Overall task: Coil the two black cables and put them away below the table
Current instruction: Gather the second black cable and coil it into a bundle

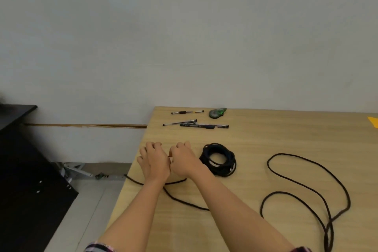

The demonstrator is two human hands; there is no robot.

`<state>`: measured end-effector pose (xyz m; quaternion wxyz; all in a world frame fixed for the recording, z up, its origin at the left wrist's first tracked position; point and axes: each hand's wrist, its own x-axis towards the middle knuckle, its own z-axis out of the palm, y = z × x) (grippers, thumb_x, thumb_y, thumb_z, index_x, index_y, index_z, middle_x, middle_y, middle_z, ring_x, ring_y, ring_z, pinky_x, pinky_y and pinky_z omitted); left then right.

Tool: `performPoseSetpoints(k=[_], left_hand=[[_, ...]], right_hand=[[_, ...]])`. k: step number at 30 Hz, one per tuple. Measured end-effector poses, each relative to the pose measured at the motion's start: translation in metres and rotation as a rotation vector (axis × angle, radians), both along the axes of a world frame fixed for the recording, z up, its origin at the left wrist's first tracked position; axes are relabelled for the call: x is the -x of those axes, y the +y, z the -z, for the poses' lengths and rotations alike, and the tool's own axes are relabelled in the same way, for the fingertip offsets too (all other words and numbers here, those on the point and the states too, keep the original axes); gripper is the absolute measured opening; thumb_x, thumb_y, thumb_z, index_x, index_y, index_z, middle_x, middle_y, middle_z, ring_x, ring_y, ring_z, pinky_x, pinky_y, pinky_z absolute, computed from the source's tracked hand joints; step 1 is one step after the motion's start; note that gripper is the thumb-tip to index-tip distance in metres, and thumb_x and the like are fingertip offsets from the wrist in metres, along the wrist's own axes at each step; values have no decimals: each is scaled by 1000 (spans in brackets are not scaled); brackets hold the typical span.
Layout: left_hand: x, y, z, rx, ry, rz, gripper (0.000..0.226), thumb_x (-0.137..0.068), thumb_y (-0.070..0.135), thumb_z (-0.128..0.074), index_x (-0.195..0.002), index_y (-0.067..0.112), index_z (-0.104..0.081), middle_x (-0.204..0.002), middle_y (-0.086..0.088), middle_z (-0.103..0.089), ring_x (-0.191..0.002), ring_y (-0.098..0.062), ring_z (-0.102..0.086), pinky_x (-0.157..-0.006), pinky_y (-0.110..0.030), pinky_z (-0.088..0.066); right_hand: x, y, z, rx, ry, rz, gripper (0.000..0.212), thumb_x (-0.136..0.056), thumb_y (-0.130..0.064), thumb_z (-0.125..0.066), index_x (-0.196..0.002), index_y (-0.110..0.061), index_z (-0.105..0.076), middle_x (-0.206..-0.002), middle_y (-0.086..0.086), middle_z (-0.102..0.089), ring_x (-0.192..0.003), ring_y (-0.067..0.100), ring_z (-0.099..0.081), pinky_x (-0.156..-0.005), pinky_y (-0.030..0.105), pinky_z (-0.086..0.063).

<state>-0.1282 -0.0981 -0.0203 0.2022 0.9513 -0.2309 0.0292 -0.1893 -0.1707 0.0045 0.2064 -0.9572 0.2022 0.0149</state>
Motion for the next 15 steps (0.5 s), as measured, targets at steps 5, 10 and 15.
performPoseSetpoints(k=[5,10,15], left_hand=[[-27,55,-8,-21,96,63,41,-93,13,-45,-134,6,-43,-136,-11,-42,-123,-27,-36,-98,-31,-33],[-58,99,-4,18,263,177,44,-87,-8,-37,-130,1,-48,-132,-14,-43,-119,-28,-38,-97,-30,-33],[-95,134,8,15,381,286,52,-85,-16,-32,-130,2,-50,-130,-13,-46,-117,-27,-43,-94,-27,-33]], right_hand=[[-27,49,-9,-137,131,-42,33,-87,-12,-47,-116,0,-56,-117,20,-51,-117,35,-35,-95,45,-42],[-50,86,2,-64,254,8,41,-93,-28,-55,-124,-1,-50,-126,21,-50,-125,36,-33,-96,45,-39],[-71,117,25,22,312,14,25,-96,-15,-46,-116,-1,-52,-120,19,-56,-120,36,-43,-98,40,-34]])
